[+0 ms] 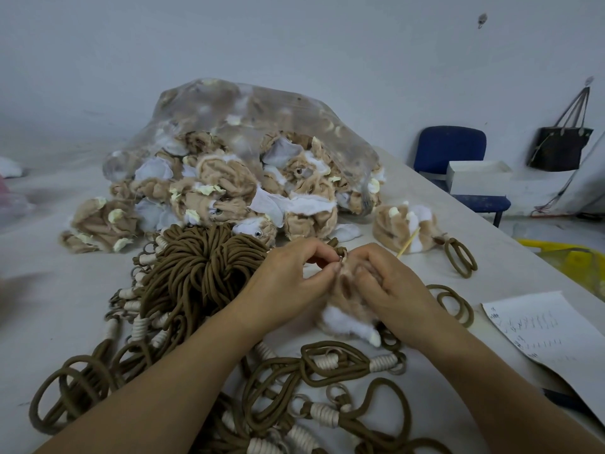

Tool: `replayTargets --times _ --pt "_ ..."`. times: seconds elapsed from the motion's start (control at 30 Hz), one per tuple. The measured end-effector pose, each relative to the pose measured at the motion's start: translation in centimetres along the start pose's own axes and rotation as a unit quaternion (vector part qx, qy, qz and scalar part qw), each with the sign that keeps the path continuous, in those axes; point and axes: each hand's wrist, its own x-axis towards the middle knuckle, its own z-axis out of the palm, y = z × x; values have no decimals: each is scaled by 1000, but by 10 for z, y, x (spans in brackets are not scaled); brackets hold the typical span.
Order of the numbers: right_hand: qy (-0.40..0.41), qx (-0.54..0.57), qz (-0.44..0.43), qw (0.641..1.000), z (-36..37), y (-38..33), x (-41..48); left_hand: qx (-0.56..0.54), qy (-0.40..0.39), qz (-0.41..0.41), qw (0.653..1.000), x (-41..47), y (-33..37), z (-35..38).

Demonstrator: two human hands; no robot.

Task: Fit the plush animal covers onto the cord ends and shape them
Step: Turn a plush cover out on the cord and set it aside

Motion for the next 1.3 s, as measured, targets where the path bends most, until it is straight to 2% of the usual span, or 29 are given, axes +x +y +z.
replayTargets --times 0.13,0.27,0.4,0.63,0.83,0.93,1.0,1.1,1.17,1.3 --pt "10 11 -22 1000 3 7 -3 -8 -1 -9 1000 0 2 -1" --pt "24 43 -7 999 3 10 -4 -15 -6 -11 1000 0 3 -1" --pt "11 9 -3 1000 0 7 -1 -23 -10 -10 1000 0 4 -1" --pt "62 -65 8 996 0 9 3 -31 -45 -6 998 -2 3 -2" --pt "71 -20 4 997 1 13 1 -91 -49 -40 994 -1 3 -4" --pt "26 6 27 999 -1 15 -1 -178 -8 -90 980 2 3 -3" --pt "-6 -38 28 999 -1 16 -1 -259 26 -111 959 4 2 -3" --pt "-5 -87 55 995 3 19 0 -283 40 -118 951 2 -3 -1" --pt "49 2 118 992 2 18 1 -263 51 -145 953 0 -11 0" --pt "143 200 217 945 -6 12 7 -173 51 -167 969 -5 -23 5"
